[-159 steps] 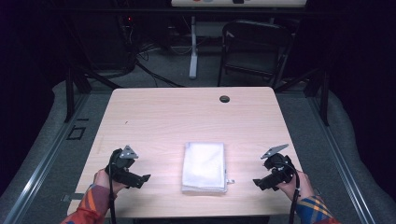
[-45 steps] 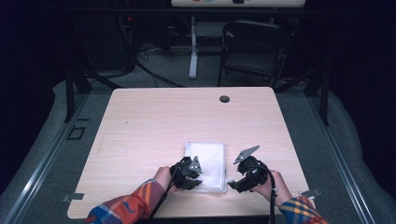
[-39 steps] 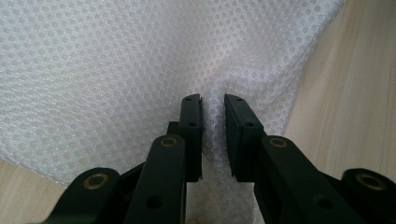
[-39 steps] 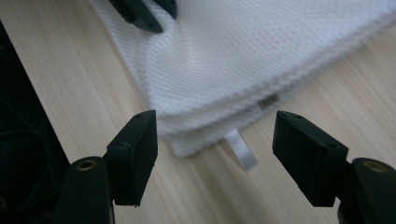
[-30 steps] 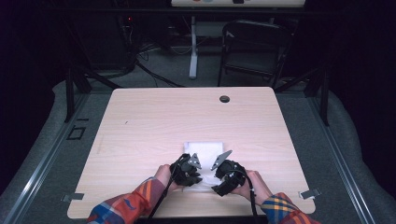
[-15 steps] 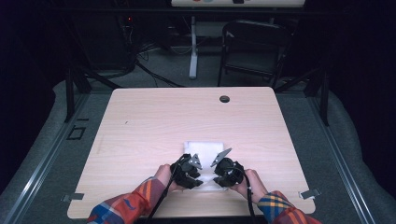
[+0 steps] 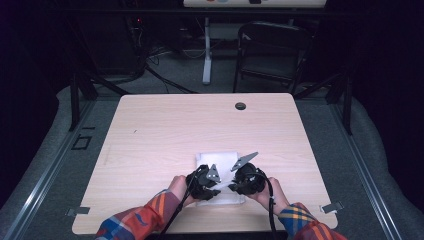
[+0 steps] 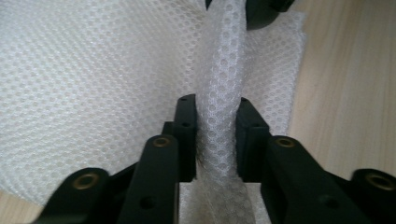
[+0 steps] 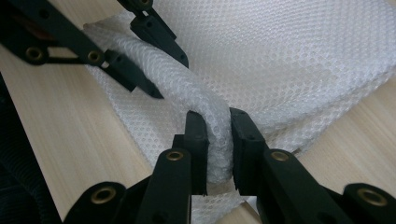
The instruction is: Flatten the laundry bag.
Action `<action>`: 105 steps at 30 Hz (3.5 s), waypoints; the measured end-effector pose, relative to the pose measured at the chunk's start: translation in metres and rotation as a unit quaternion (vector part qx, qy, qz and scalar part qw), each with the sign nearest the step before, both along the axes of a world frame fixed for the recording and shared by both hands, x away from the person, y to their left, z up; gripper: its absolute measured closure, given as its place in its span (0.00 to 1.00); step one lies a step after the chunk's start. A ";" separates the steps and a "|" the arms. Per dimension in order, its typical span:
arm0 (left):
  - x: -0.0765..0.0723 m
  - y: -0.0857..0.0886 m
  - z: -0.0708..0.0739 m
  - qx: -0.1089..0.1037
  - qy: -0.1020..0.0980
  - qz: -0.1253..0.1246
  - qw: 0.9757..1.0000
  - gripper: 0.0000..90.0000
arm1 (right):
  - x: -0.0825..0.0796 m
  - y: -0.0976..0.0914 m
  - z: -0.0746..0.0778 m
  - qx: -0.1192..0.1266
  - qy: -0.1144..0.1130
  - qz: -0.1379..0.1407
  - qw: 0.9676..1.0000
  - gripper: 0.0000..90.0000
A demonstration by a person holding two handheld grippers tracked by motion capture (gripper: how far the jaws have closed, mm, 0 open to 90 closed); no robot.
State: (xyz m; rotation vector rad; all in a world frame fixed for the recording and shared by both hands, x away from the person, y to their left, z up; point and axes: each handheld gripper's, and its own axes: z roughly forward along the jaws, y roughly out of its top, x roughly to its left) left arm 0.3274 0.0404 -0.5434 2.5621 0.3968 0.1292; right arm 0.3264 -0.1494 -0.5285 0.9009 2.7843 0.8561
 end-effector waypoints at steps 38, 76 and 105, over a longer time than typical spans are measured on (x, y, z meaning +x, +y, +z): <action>0.017 0.025 0.016 -0.047 0.016 0.048 0.998 0.92 | -0.006 -0.008 -0.016 -0.004 0.007 0.001 1.000 1.00; 0.047 0.039 0.052 -0.090 -0.009 0.095 0.991 0.90 | -0.006 -0.006 -0.032 -0.021 -0.007 0.004 1.000 1.00; 0.088 0.032 0.087 -0.097 -0.056 0.122 0.986 0.89 | -0.007 -0.006 -0.032 -0.022 -0.007 0.005 1.000 1.00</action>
